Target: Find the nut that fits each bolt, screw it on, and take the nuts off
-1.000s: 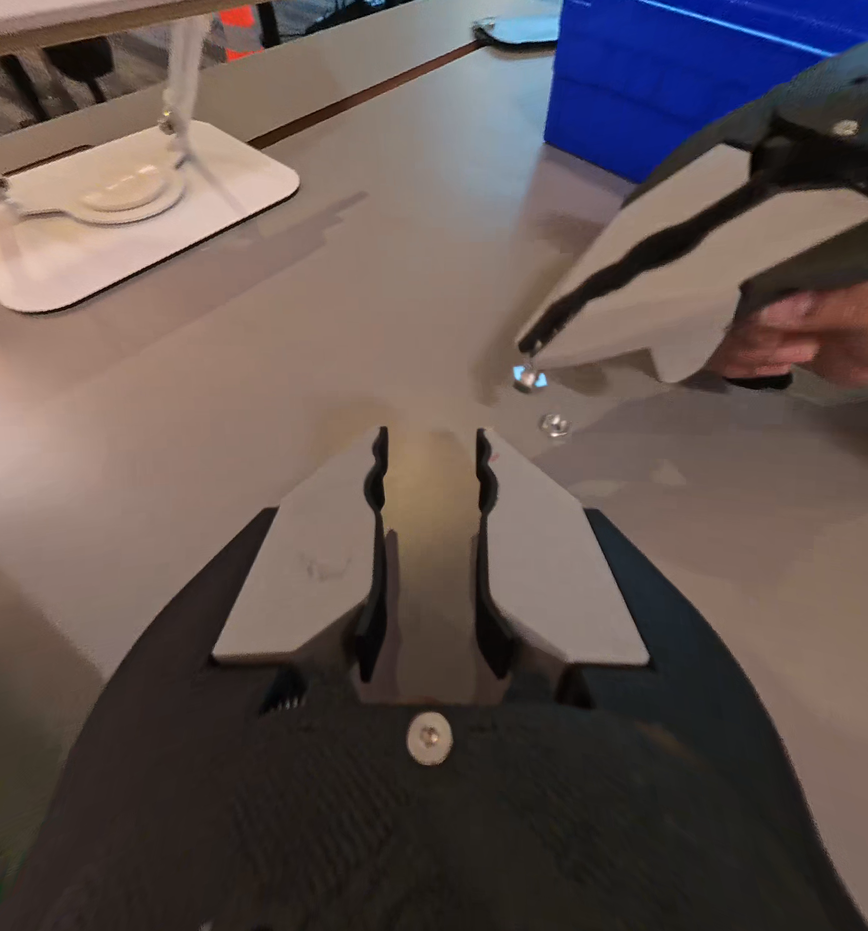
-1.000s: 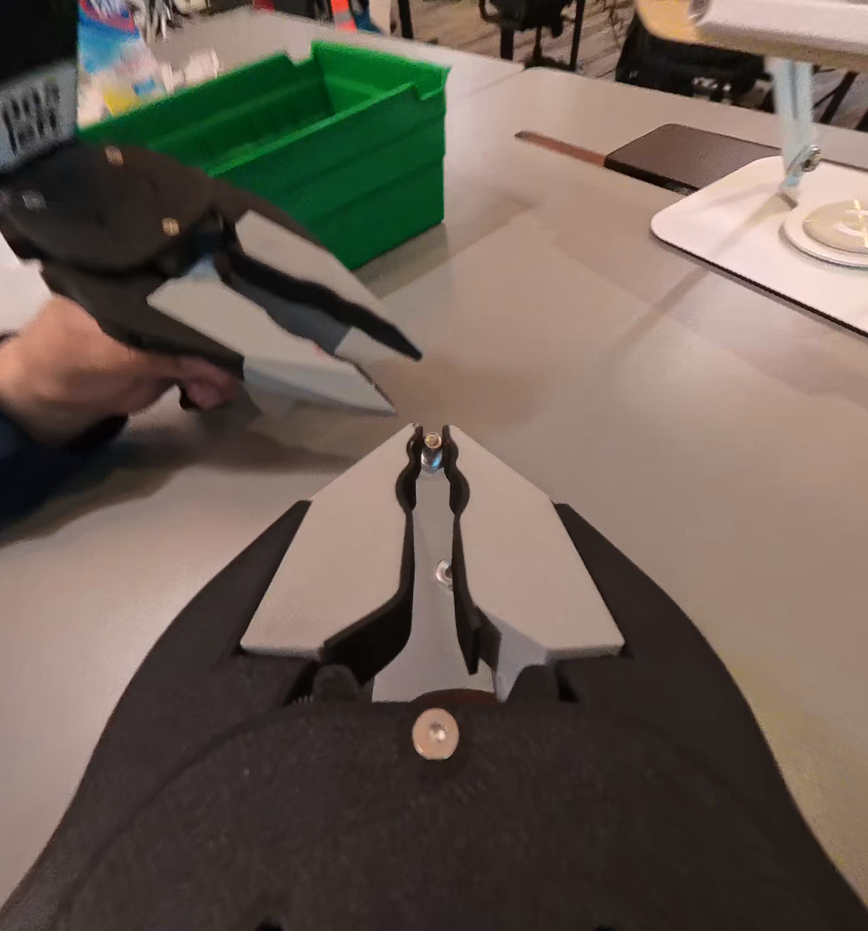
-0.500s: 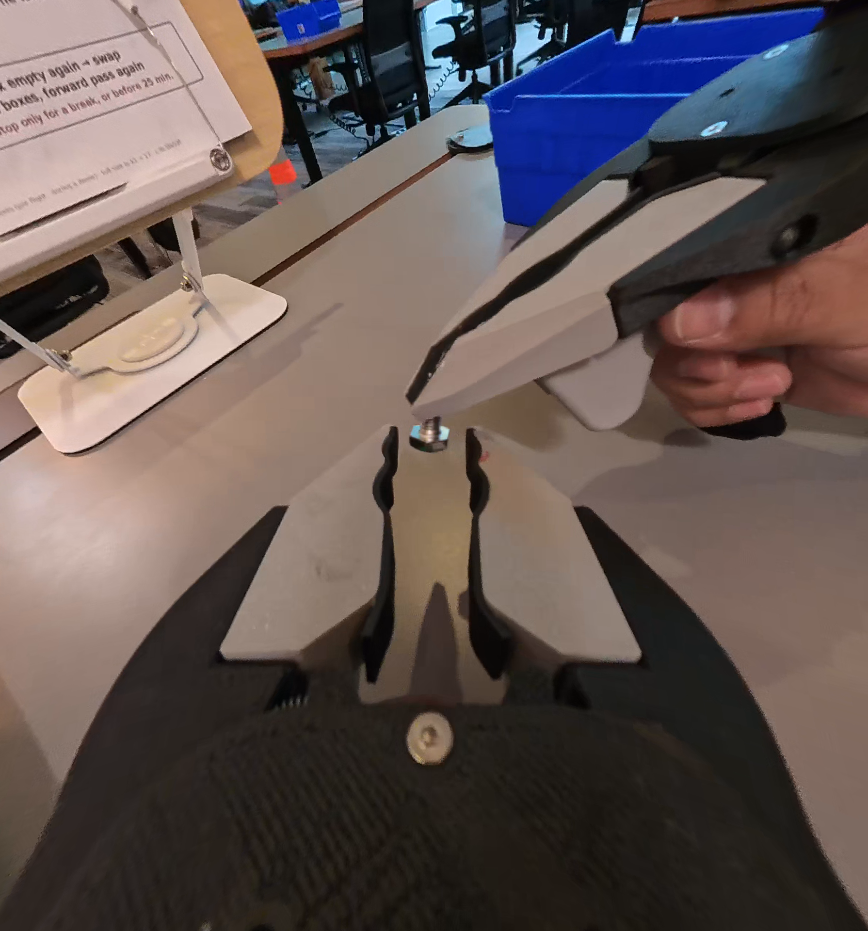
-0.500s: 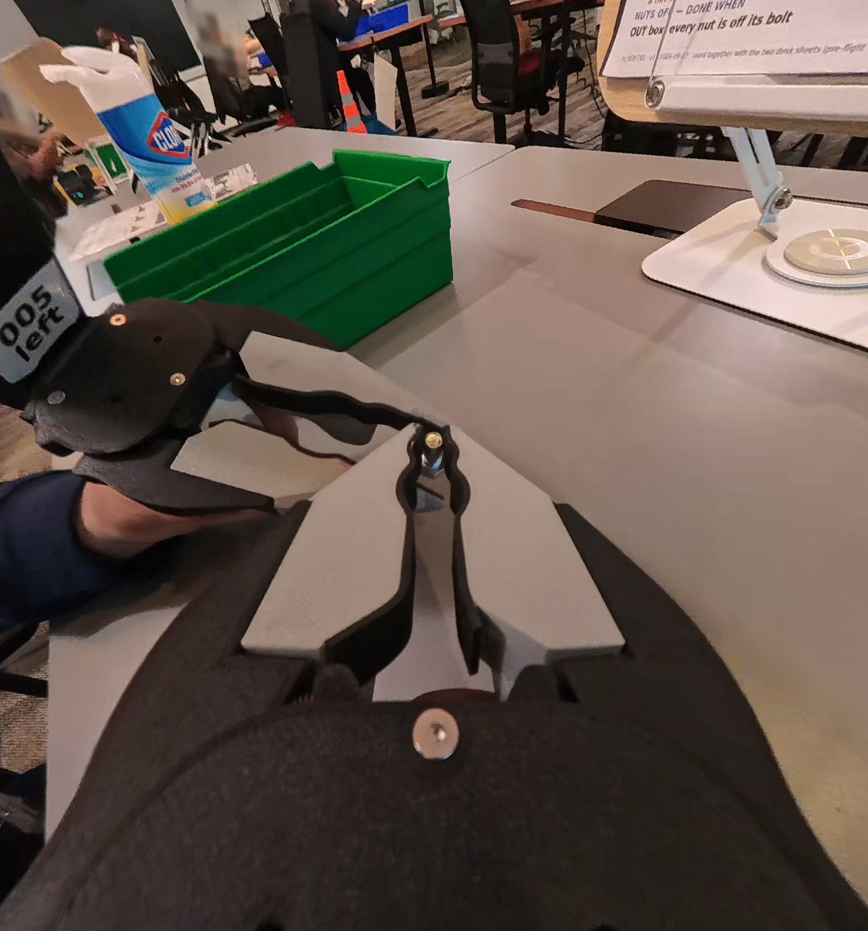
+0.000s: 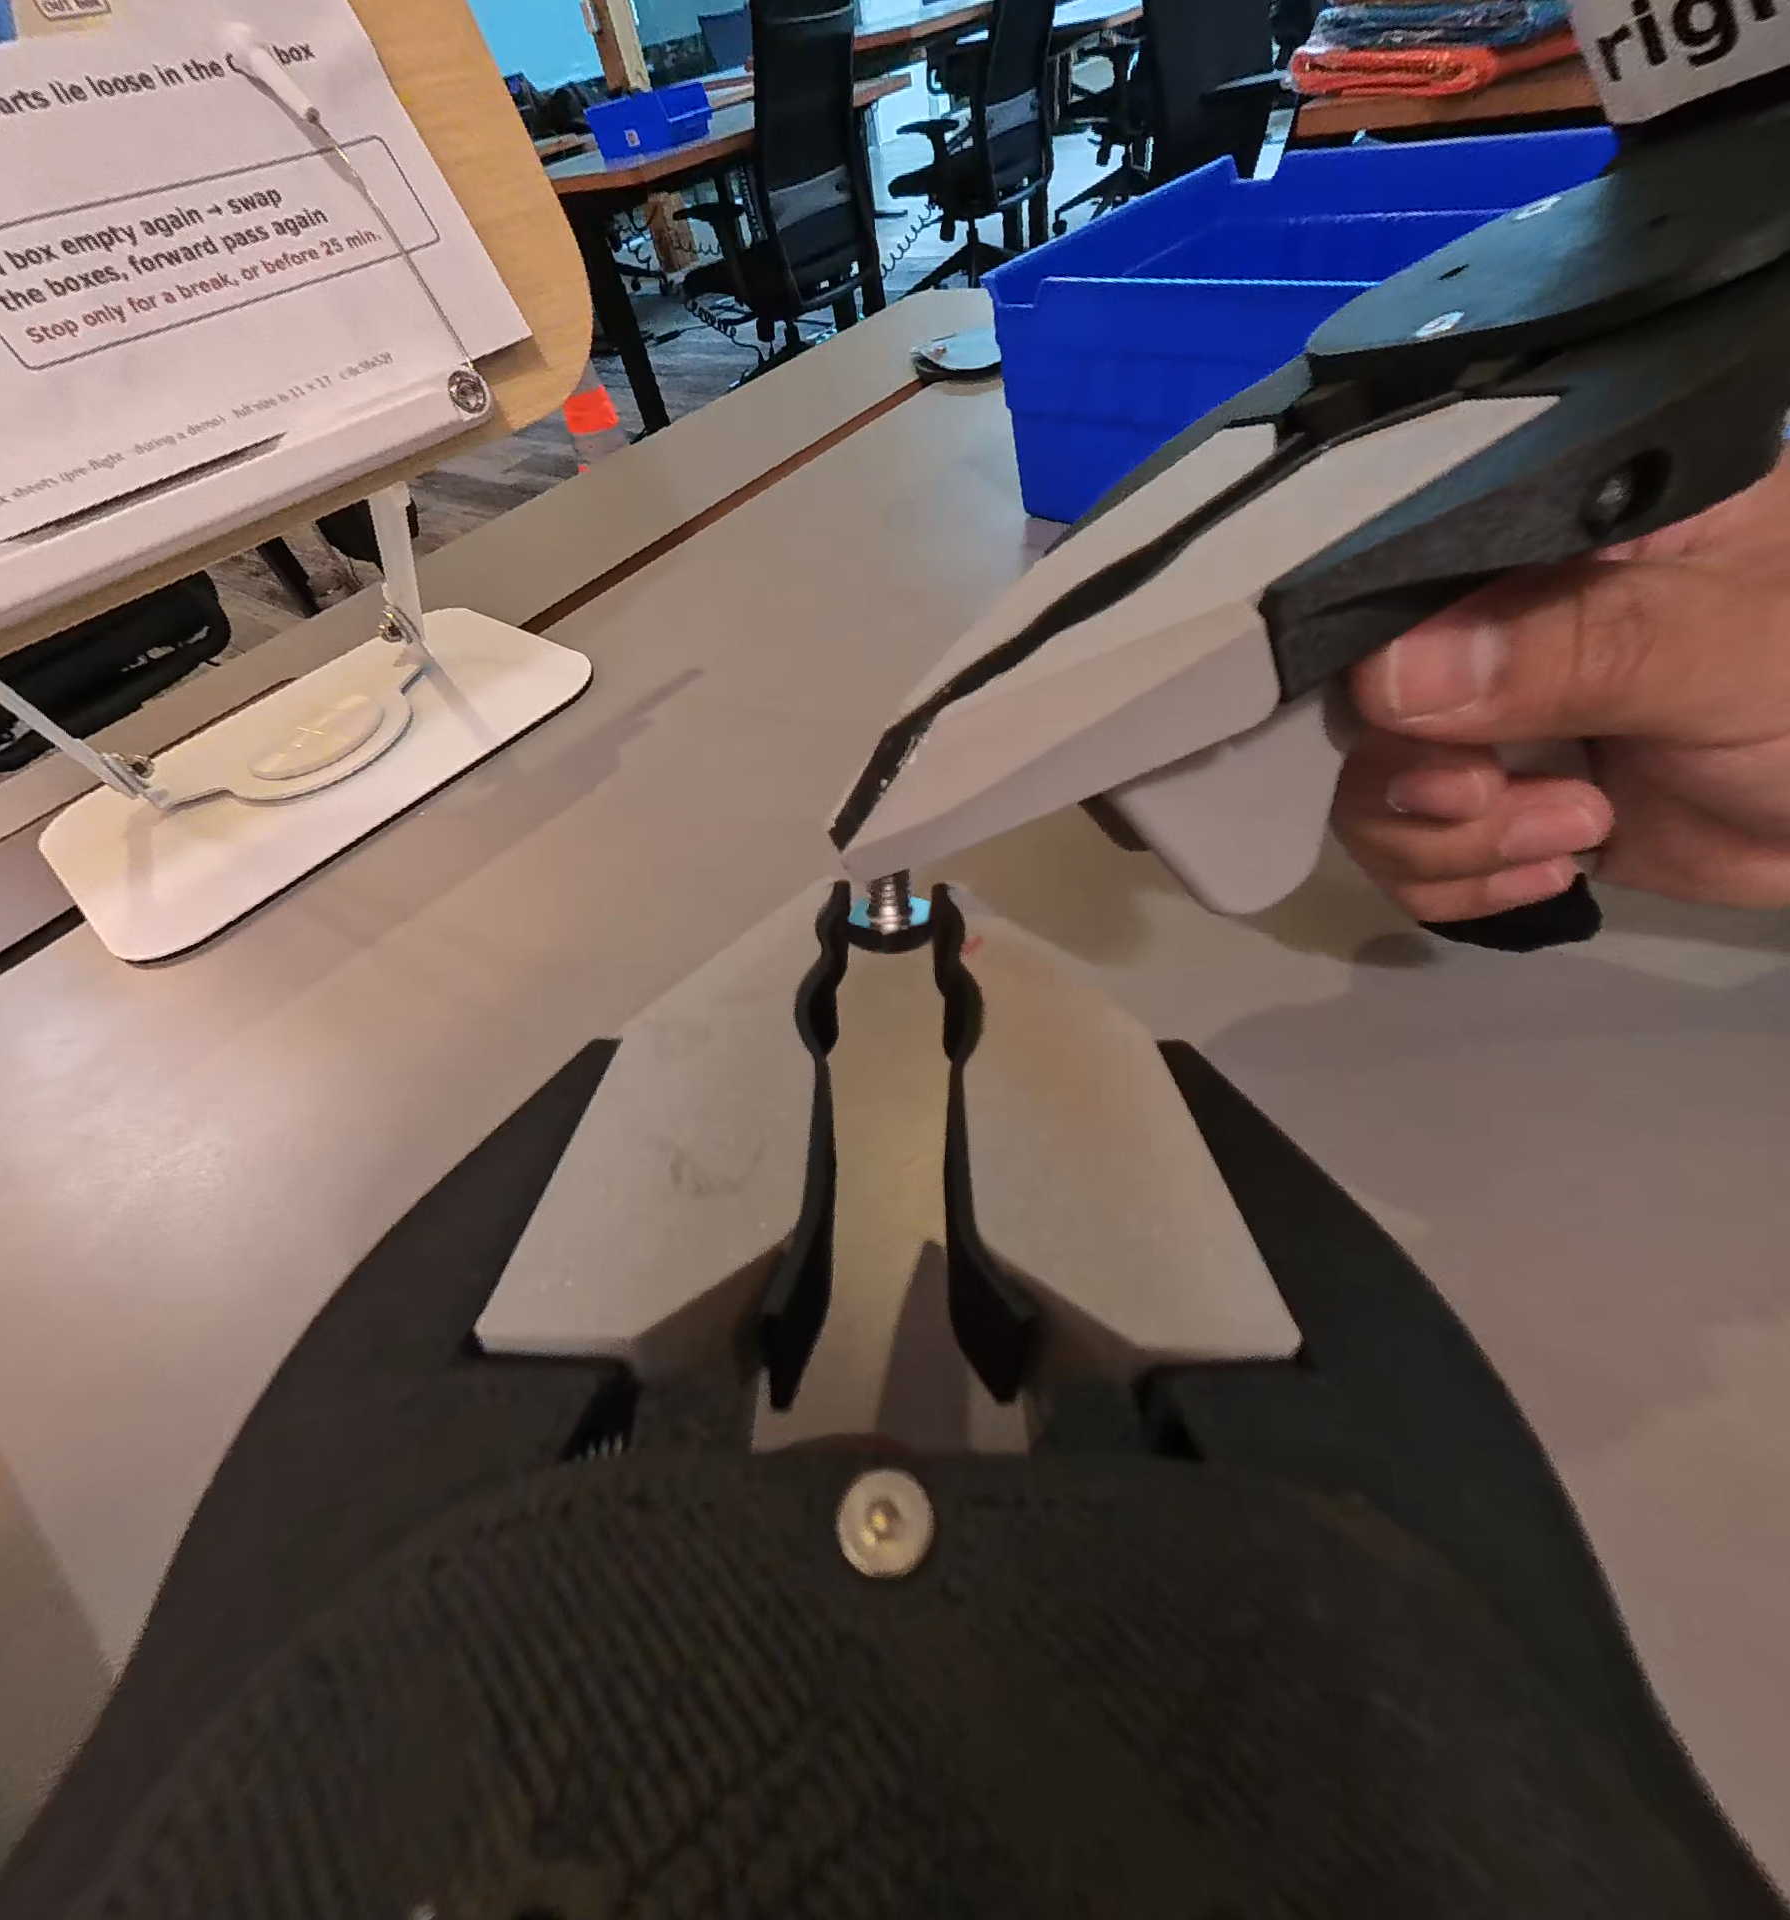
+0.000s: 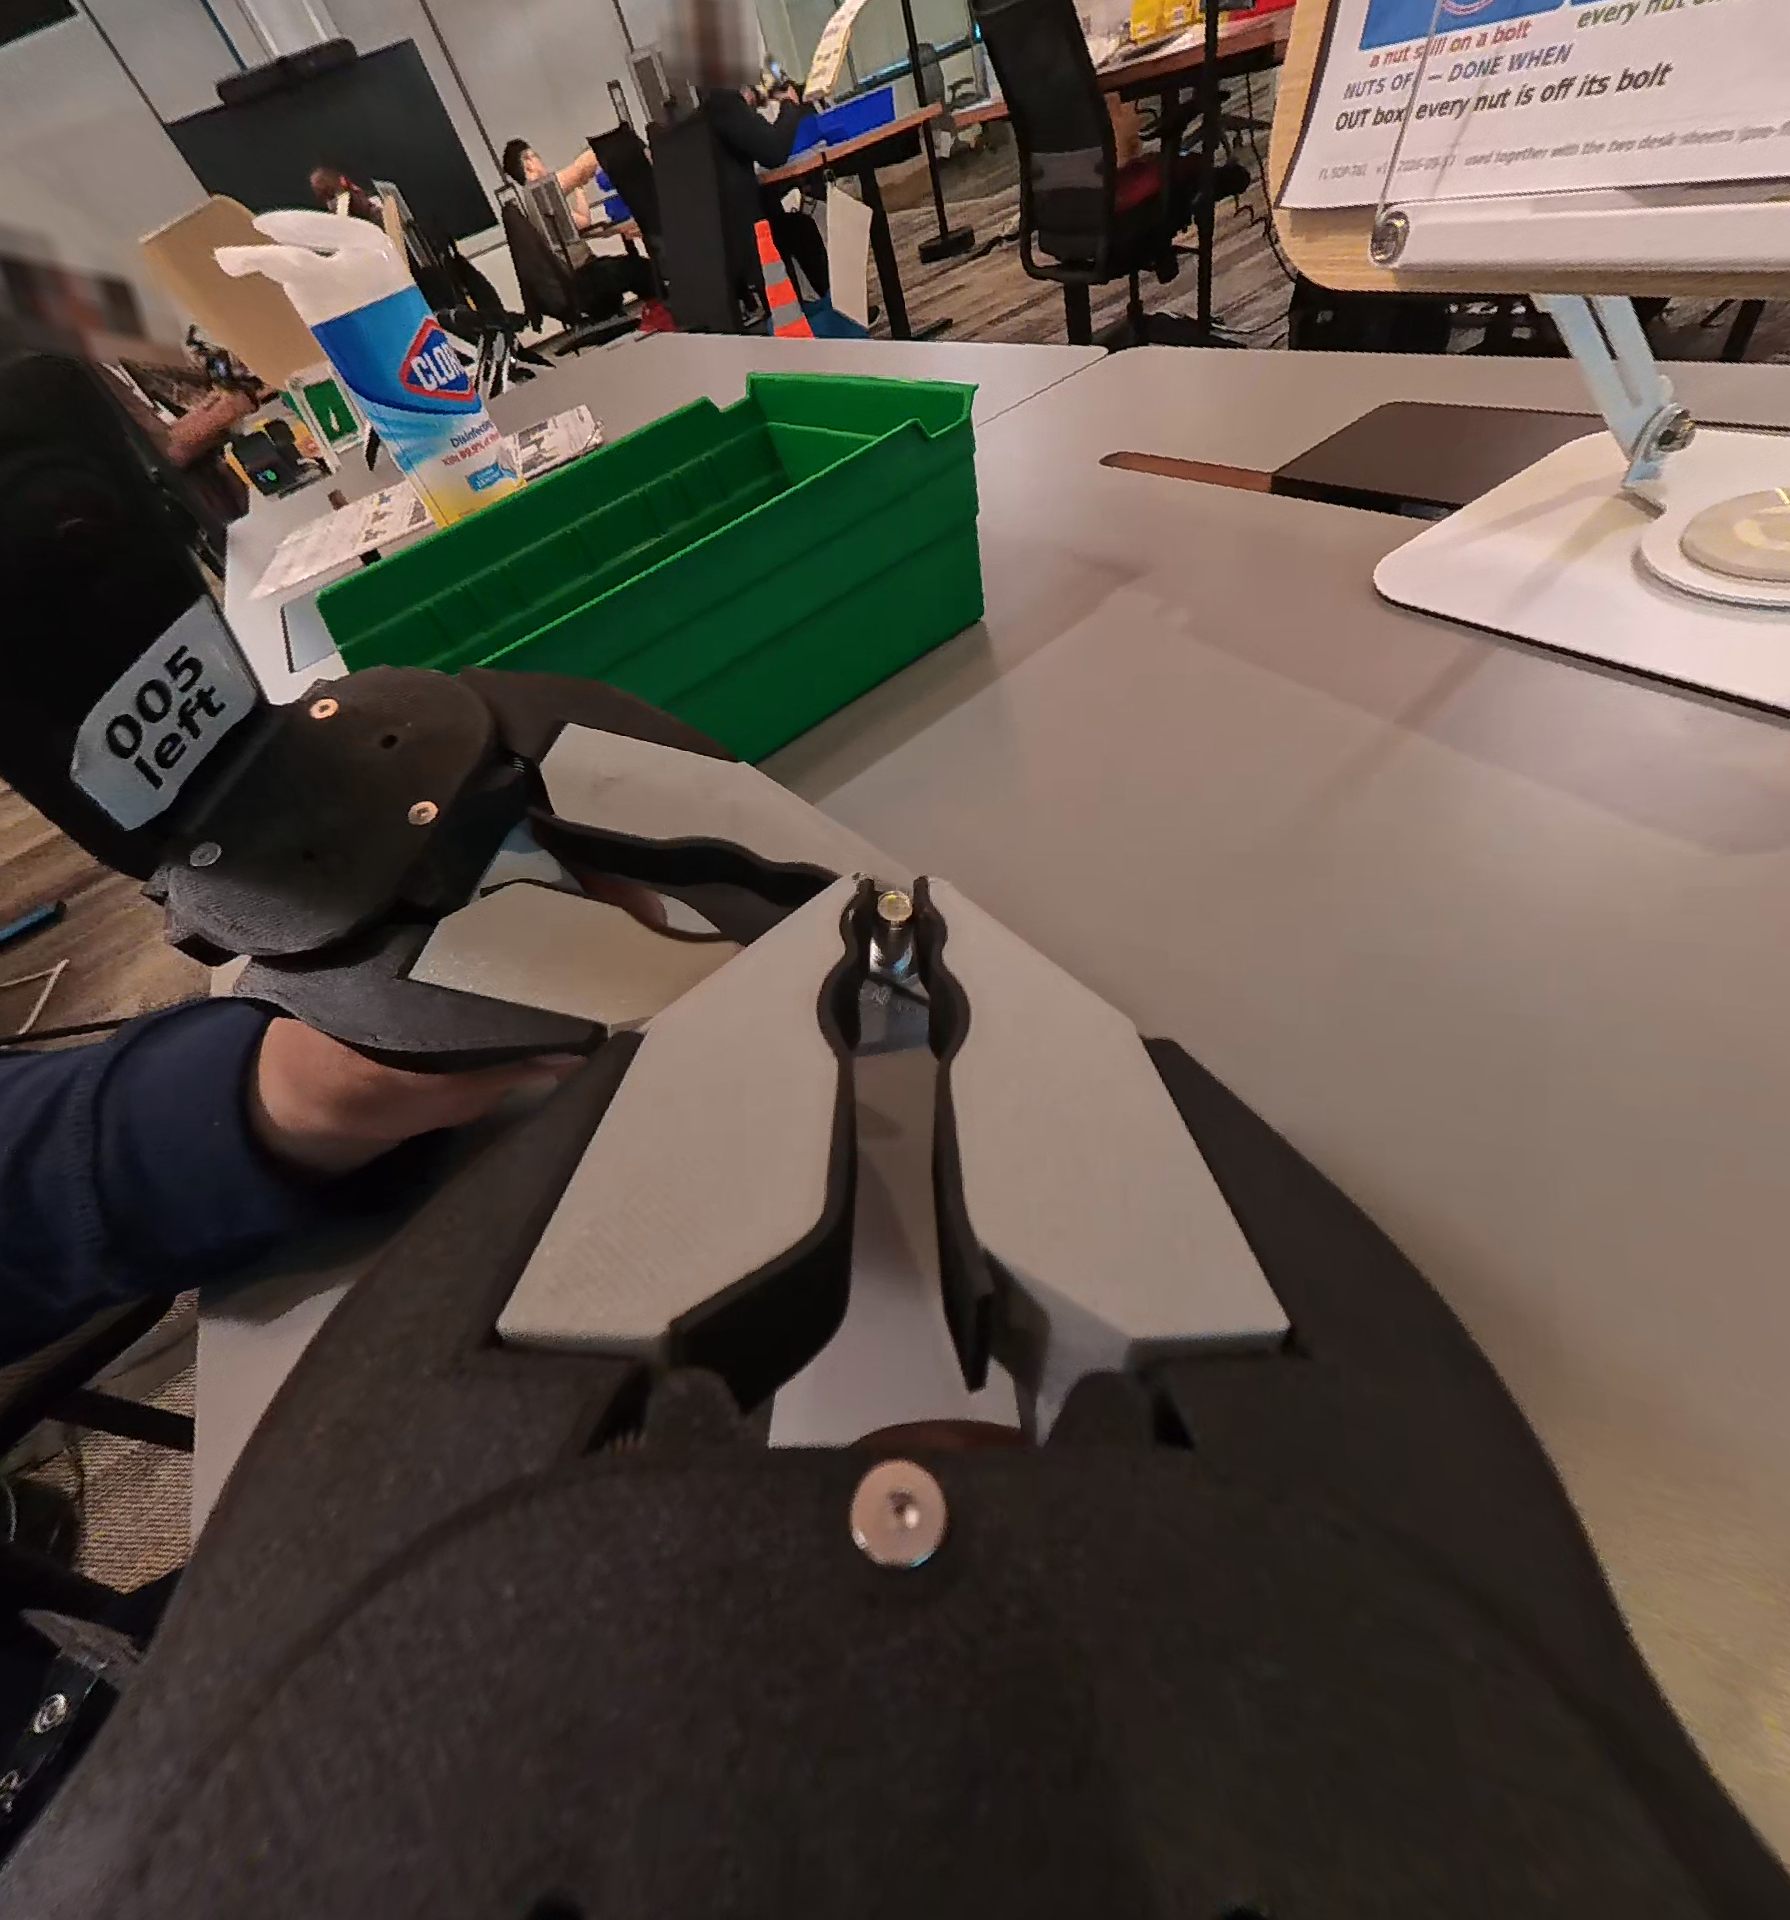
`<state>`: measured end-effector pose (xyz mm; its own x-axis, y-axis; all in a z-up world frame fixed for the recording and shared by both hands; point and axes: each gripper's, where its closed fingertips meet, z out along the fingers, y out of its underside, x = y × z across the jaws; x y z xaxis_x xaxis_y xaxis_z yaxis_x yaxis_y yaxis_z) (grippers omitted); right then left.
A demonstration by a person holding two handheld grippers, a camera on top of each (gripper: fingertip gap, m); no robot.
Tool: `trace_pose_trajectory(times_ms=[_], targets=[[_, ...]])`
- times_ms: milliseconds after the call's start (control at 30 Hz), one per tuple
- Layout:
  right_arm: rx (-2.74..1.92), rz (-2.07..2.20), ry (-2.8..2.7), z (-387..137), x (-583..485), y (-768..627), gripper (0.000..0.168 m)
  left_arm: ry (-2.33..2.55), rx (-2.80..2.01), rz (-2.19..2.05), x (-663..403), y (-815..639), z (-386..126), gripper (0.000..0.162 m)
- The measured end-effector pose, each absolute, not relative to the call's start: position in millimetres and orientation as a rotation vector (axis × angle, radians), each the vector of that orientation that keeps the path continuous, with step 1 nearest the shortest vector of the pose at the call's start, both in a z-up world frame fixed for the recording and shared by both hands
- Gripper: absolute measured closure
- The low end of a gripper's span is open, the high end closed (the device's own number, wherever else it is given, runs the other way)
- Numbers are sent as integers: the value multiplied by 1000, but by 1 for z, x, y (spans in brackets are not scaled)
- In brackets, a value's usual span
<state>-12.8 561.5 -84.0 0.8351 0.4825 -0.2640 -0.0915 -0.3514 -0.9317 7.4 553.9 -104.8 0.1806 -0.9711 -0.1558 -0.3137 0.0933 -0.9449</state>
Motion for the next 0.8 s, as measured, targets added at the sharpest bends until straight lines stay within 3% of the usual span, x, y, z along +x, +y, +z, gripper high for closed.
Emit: trace_pose_trajectory(times_ms=[800], targets=[[-1838, 442, -393, -84, -15, 559, 164, 1365, -1410, -768, 10, 550, -110, 150]])
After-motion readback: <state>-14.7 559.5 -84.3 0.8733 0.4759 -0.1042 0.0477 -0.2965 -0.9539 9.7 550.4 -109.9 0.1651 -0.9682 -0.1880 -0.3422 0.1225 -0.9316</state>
